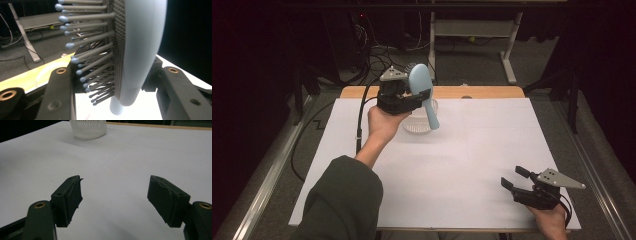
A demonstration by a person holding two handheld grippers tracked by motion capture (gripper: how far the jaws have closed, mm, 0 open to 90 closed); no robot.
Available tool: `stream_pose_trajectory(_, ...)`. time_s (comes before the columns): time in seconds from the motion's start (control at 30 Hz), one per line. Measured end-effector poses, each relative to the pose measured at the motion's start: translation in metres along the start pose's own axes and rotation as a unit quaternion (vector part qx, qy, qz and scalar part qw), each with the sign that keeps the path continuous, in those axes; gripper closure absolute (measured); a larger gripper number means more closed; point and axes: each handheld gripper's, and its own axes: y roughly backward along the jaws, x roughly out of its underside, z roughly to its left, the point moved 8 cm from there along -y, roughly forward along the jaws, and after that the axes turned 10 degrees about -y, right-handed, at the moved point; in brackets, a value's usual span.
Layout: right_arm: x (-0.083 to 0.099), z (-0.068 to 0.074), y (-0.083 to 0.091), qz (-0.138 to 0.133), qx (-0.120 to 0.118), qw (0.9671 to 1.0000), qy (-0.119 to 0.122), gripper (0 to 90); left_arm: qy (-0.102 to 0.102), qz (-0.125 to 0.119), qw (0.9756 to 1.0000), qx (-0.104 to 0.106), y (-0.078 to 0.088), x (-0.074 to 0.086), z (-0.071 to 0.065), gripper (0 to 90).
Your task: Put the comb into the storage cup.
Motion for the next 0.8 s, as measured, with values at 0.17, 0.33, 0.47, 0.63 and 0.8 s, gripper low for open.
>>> stream_pose_trajectory(0.17, 0.0, 0.001, 0.0, 0.0, -0.003, 1.0, 0.0, 28.0, 0.001, 0.002, 1.0, -0.008, -0.003, -0.003, 0.006, 49.7)
stream_pose_trajectory(0.33, 0.0, 0.0, 0.0, 0.0, -0.002, 1.0, -0.001, 28.0, 0.005, 0.004, 0.9999, -0.014, -0.007, -0.004, 0.012, 49.6)
stream_pose_trajectory(0.47, 0.0, 0.001, 0.0, -0.002, -0.002, 1.0, -0.001, 28.0, 0.009, 0.006, 0.9998, -0.019, -0.01, -0.004, 0.016, 49.6)
stream_pose_trajectory(0.63, 0.0, 0.001, 0.0, -0.002, -0.005, 1.0, -0.002, 27.9, 0.02, -0.008, 0.9995, -0.025, -0.011, -0.007, 0.022, 49.5)
stream_pose_trajectory(0.8, 0.0, 0.001, 0.0, -0.001, -0.004, 1.0, -0.003, 27.9, 0.021, -0.004, 0.9992, -0.034, -0.015, -0.007, 0.028, 49.5)
